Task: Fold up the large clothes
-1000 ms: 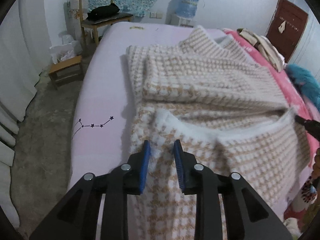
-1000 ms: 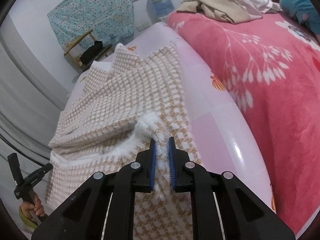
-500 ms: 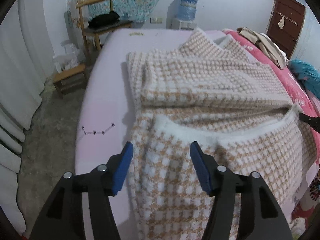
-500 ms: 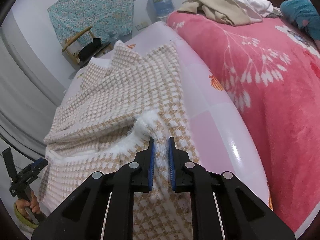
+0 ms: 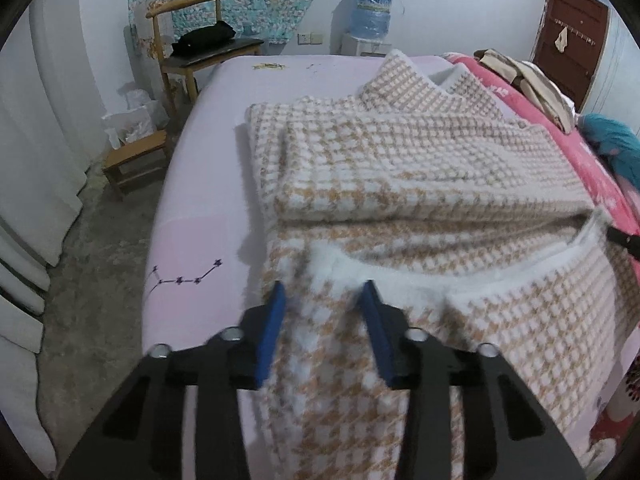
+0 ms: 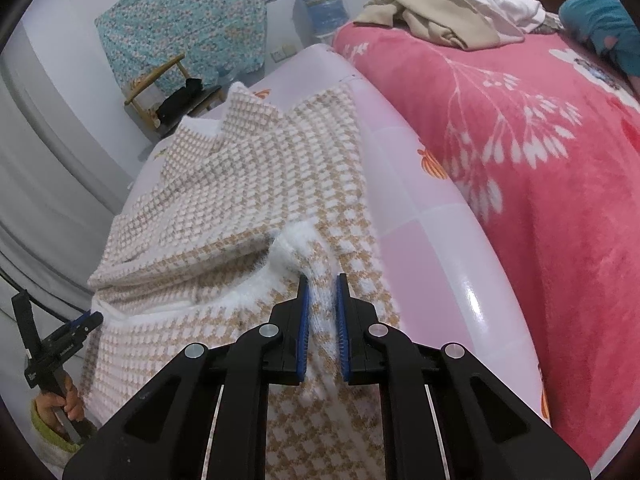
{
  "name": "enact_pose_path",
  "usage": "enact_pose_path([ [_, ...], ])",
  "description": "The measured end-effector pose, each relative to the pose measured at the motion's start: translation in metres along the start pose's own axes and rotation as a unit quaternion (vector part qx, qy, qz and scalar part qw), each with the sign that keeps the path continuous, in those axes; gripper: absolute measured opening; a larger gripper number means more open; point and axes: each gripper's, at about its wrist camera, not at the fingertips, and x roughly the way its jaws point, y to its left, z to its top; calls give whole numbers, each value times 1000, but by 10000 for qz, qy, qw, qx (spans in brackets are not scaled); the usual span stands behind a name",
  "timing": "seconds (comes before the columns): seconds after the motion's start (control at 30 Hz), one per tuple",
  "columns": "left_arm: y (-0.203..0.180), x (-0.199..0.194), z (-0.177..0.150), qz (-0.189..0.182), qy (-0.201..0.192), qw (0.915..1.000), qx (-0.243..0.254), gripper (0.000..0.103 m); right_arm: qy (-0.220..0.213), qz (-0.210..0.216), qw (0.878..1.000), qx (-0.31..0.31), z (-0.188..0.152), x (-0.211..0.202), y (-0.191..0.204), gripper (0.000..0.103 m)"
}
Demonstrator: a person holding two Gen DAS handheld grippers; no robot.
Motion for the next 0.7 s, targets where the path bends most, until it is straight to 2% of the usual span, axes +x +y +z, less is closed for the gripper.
enact_pose_path([
  [0.1,4,-4,-4,10,5,10000,-30,24,-26,-22,10000,-16,0,0,1,9],
  [0.23,2,-10,-4,90,3,9999,59,24,-31,-51,10000,-45,0,-2,2,9],
  [0.33,-4,-17,-5,-25,-97,9998,172,24,-32,-47,10000,-59,0,-2,2,9],
  [0.43,-6,-9,-5,47,29,9997,237,24,-21,-41,10000,-61,1,-1,2,9],
  [0.7,7,10,2,-134,262,9993,-221,25,-18,-15,10000,-59,1,0,1,9],
])
